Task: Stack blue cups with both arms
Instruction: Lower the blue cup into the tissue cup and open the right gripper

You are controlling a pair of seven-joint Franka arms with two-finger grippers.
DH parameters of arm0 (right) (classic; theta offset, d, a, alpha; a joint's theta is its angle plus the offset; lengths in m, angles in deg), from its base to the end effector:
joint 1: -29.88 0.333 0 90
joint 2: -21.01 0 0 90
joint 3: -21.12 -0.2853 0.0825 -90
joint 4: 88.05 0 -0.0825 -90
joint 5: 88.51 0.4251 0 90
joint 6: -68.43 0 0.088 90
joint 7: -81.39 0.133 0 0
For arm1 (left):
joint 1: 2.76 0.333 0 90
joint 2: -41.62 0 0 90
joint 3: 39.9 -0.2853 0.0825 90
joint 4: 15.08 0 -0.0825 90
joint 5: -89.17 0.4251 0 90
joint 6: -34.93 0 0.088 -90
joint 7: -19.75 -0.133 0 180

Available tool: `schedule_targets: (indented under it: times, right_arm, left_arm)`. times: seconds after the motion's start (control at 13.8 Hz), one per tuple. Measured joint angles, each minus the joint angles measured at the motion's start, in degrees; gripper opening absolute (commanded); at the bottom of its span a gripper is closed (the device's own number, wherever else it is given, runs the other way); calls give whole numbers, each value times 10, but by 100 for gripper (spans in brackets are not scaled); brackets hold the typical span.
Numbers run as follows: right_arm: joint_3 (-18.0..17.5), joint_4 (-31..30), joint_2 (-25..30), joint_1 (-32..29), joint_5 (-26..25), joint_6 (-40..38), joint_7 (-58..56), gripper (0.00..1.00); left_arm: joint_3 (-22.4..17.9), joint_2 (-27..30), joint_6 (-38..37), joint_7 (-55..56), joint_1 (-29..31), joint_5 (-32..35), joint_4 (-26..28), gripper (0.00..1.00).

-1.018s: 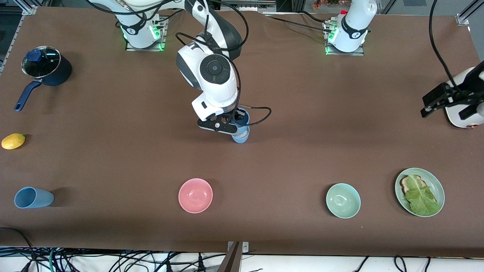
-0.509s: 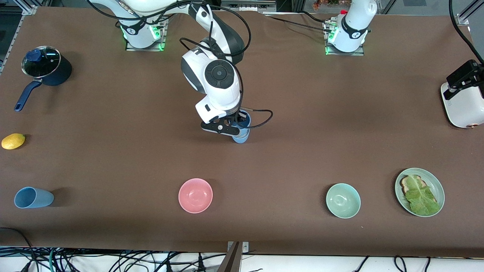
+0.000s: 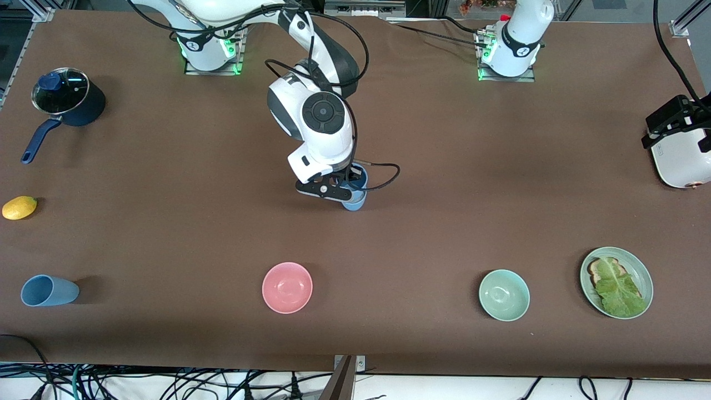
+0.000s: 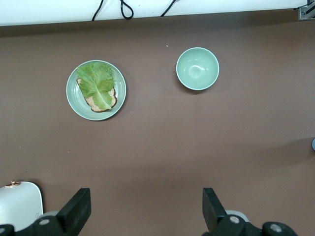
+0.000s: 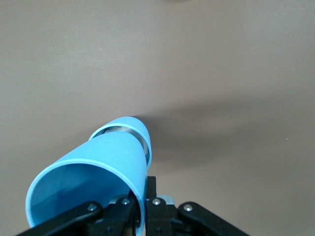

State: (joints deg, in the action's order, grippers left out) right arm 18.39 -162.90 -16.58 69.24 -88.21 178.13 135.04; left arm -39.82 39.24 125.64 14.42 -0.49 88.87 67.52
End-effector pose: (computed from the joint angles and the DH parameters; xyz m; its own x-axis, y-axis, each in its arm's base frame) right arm 0.5568 0.4955 0.2861 0.9758 -0.2114 -0.0553 -0.2107 -0.9774 0.0180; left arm 0.6109 0.0227 0.6105 0.9935 -0.0549 0.0999 -0.0548 -0.9985 -0.0040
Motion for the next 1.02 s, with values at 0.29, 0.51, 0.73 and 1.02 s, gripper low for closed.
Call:
schedule_targets:
  times: [0.29,0.51,0.73,1.02]
  right_arm:
    - [0,-4,-2,0,0,1,0,27]
    - [0,-4,-2,0,0,2,2,41]
    - [1,-3,-2,-1,0,5,2,57]
    - [4,1,12,-16,1,7,2,75]
  left_arm:
    - [0,0,-21,0,0,0,0,100]
    - [0,0,-37,0,0,0,0,100]
    - [0,-1,-43,0,0,0,5,100]
    - [0,-1,-48,0,0,0,11,100]
